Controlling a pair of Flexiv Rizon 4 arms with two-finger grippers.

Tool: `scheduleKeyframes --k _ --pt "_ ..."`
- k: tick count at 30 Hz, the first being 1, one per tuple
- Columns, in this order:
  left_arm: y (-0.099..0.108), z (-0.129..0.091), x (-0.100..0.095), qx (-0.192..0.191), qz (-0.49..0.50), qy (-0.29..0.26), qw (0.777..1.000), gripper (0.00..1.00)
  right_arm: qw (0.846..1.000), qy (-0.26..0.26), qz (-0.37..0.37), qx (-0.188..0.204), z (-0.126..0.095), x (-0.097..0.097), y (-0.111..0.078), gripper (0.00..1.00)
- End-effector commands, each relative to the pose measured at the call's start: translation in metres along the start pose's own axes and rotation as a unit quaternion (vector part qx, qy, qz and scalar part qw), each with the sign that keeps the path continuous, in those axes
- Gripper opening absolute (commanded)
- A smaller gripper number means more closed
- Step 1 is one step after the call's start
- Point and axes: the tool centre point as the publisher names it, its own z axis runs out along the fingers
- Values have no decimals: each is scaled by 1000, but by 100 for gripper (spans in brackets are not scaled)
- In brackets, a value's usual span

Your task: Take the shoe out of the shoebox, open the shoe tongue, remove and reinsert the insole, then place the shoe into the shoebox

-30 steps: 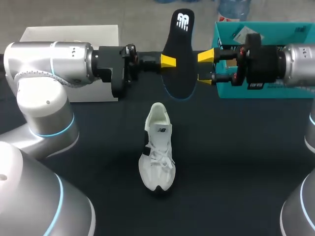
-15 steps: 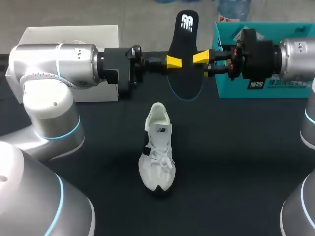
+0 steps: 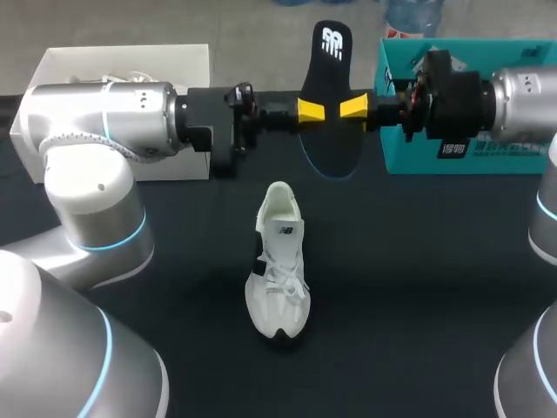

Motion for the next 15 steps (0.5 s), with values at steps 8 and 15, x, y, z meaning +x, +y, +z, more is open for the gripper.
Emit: scheduleKeyframes --k 8,15 --pt "4 7 1 -5 4 5 1000 0 1000 3 -3 9 5 2 0 18" --pt "4 9 2 -8 1 3 1000 0 1000 5 -4 12 7 2 0 0"
